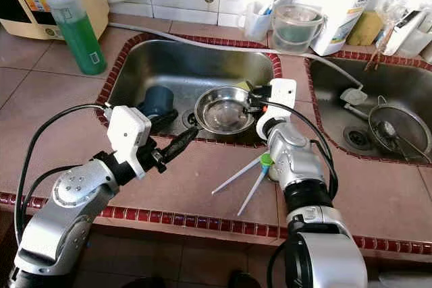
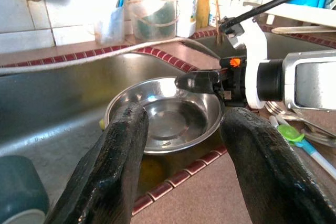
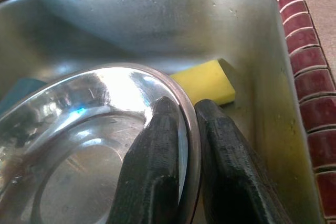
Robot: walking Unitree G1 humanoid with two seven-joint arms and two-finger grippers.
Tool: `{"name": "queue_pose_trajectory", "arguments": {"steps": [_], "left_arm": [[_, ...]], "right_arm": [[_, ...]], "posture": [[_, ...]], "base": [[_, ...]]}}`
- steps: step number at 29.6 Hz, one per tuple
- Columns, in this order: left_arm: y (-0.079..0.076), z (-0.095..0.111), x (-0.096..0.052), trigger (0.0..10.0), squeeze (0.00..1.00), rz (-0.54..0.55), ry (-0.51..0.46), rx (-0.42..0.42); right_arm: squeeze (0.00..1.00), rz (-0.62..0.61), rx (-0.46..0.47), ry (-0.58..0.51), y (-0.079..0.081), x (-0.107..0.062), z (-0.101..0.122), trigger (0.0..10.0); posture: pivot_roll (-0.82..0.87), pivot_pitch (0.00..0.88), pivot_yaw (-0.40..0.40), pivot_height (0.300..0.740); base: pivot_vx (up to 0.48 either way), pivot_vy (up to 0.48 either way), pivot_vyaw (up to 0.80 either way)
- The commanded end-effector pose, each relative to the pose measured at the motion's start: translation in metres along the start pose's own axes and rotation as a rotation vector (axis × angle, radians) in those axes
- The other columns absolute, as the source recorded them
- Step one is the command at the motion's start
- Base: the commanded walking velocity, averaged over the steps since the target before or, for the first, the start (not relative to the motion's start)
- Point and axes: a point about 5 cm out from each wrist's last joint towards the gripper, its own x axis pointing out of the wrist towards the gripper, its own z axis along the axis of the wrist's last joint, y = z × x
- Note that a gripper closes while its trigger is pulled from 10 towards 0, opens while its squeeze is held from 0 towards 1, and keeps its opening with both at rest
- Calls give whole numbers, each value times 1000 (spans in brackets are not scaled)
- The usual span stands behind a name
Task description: Kitchen organization
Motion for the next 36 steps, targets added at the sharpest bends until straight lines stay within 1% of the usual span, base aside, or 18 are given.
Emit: {"name": "queue_pose_trajectory", "arguments": {"steps": [1,11,12,13,14,15,16,17,20,30,36], "left_arm": [[-9,-3,-3,10000,0,-46,15,0],[-11,-5,-4,10000,0,-57,27,-3],[-11,-4,-4,10000,0,-57,27,-4],[-11,-4,-4,10000,0,-57,26,-4],[-11,-4,-4,10000,0,-56,25,-4],[-11,-4,-4,10000,0,-56,25,-4],[-11,-4,-4,10000,0,-56,25,-4],[-11,-4,-4,10000,0,-57,25,-4],[-11,-4,-4,10000,0,-57,24,-3],[-10,-2,-4,10000,0,-54,21,1],[-8,-1,-3,10000,0,-48,19,3]], "right_arm": [[0,-14,-1,11,-3,-1,0,10000],[0,-17,10,18,-3,0,1,10000],[51,-14,17,21,-3,0,0,10000],[365,-15,20,22,-4,0,0,10000],[647,-16,21,23,-4,0,0,10000],[647,-17,21,22,-4,0,0,10000],[1000,-8,33,24,-4,0,0,10000],[1000,-1,43,26,-3,0,-1,10000],[1000,-12,24,21,-4,0,0,10000],[1000,-13,23,16,-4,1,2,10000],[1000,-8,17,-45,-3,1,10,10000]], "posture": [[-52,218,-34,740],[-51,221,-31,740],[-51,221,-31,740],[-51,221,-31,740],[-51,221,-31,740],[-51,220,-30,740],[-51,220,-30,740],[-51,220,-30,740],[-51,220,-30,740],[-46,217,-31,740],[-45,214,-33,740]], "base": [[0,0,0],[0,0,0],[0,0,0],[0,0,0],[0,0,0],[0,0,0],[0,0,0],[0,0,0],[0,0,0],[0,0,0],[0,0,0]]}}
